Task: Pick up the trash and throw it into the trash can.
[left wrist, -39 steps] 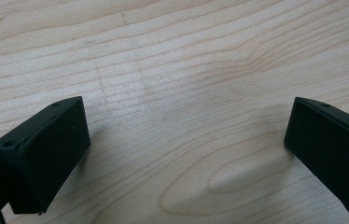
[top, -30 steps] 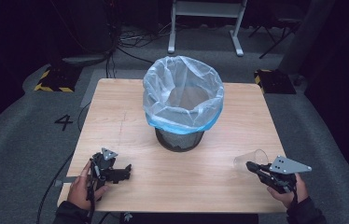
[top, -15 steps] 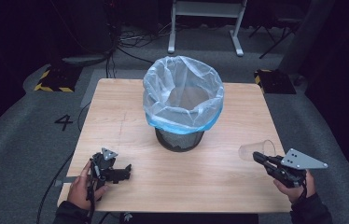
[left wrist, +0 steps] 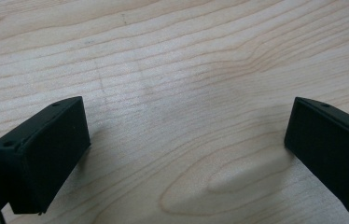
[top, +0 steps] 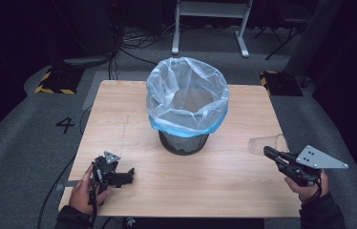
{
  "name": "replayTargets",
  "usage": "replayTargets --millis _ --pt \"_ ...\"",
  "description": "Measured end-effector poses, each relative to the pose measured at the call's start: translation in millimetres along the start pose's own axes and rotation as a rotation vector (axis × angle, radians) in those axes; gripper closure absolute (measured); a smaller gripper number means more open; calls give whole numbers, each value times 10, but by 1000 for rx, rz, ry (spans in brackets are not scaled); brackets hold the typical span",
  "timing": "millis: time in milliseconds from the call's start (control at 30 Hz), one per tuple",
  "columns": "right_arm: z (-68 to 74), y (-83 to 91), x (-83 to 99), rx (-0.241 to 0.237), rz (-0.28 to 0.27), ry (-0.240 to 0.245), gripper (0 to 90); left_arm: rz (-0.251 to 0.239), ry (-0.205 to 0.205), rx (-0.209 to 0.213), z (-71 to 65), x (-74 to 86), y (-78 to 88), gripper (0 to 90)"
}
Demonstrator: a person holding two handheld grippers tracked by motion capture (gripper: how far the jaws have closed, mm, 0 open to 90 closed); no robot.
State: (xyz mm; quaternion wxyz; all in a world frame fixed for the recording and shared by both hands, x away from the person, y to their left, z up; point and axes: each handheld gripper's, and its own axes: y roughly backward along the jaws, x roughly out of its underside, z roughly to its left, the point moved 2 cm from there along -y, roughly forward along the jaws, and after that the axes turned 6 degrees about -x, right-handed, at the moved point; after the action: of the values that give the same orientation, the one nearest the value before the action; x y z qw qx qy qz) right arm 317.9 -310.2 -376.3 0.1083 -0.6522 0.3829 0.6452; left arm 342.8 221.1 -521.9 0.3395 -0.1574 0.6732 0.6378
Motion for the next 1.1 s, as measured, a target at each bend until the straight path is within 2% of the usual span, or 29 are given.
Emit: replayTargets --millis 200,467,1100 --pt "-24 23 -127 22 -31 19 874 0 0 0 0 0 0 2" --pt "-32 29 -273 24 -77 28 873 0 0 0 0 0 0 2" --pt "-20 -181 -613 18 -172 55 873 0 0 0 0 0 0 2"
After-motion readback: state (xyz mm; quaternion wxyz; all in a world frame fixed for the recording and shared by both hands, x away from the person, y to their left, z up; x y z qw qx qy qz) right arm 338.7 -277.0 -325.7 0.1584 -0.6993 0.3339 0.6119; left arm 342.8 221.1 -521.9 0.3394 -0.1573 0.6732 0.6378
